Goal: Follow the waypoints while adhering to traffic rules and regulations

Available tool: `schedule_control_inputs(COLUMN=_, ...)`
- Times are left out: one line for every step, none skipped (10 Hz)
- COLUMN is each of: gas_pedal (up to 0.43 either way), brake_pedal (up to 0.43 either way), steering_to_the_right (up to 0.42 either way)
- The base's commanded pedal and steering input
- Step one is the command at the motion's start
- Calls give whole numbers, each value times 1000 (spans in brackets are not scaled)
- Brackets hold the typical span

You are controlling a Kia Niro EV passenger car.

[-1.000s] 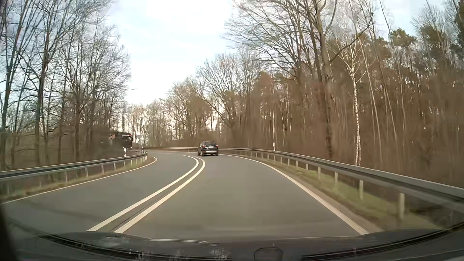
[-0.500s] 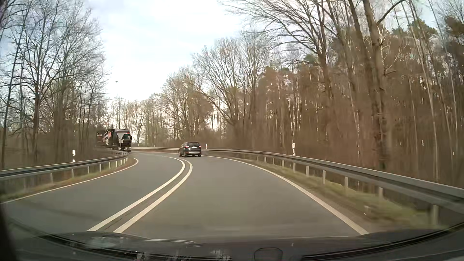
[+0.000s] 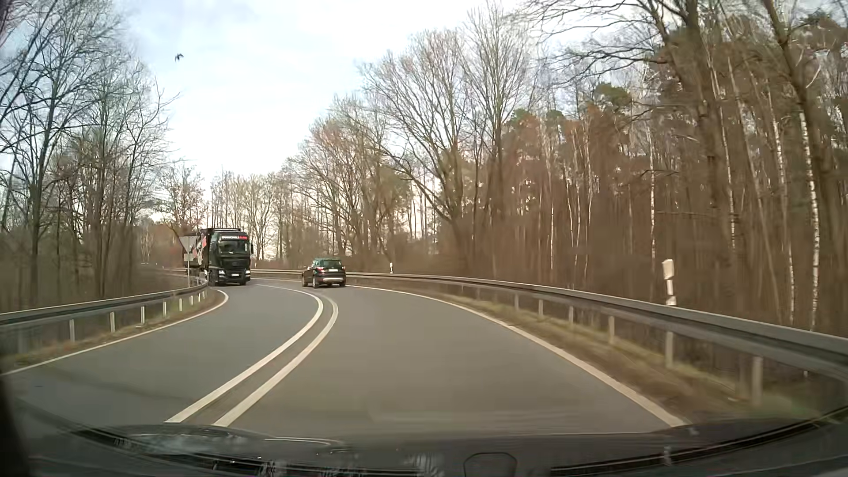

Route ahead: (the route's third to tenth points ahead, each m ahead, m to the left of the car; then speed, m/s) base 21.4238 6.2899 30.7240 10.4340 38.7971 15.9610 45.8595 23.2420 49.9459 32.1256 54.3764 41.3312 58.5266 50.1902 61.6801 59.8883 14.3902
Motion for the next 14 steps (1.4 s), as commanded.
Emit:
schedule_control_inputs(gas_pedal=157, brake_pedal=0, steering_to_the_right=-57)
schedule_control_inputs(gas_pedal=157, brake_pedal=0, steering_to_the_right=-59)
schedule_control_inputs(gas_pedal=157, brake_pedal=0, steering_to_the_right=-61)
schedule_control_inputs(gas_pedal=157, brake_pedal=0, steering_to_the_right=-63)
schedule_control_inputs(gas_pedal=157, brake_pedal=0, steering_to_the_right=-67)
schedule_control_inputs(gas_pedal=157, brake_pedal=0, steering_to_the_right=-71)
schedule_control_inputs(gas_pedal=157, brake_pedal=0, steering_to_the_right=-75)
schedule_control_inputs(gas_pedal=157, brake_pedal=0, steering_to_the_right=-77)
schedule_control_inputs(gas_pedal=157, brake_pedal=0, steering_to_the_right=-78)
schedule_control_inputs(gas_pedal=157, brake_pedal=0, steering_to_the_right=-78)
schedule_control_inputs(gas_pedal=157, brake_pedal=0, steering_to_the_right=-80)
schedule_control_inputs(gas_pedal=157, brake_pedal=0, steering_to_the_right=-83)
schedule_control_inputs(gas_pedal=157, brake_pedal=0, steering_to_the_right=-86)
schedule_control_inputs(gas_pedal=157, brake_pedal=0, steering_to_the_right=-89)
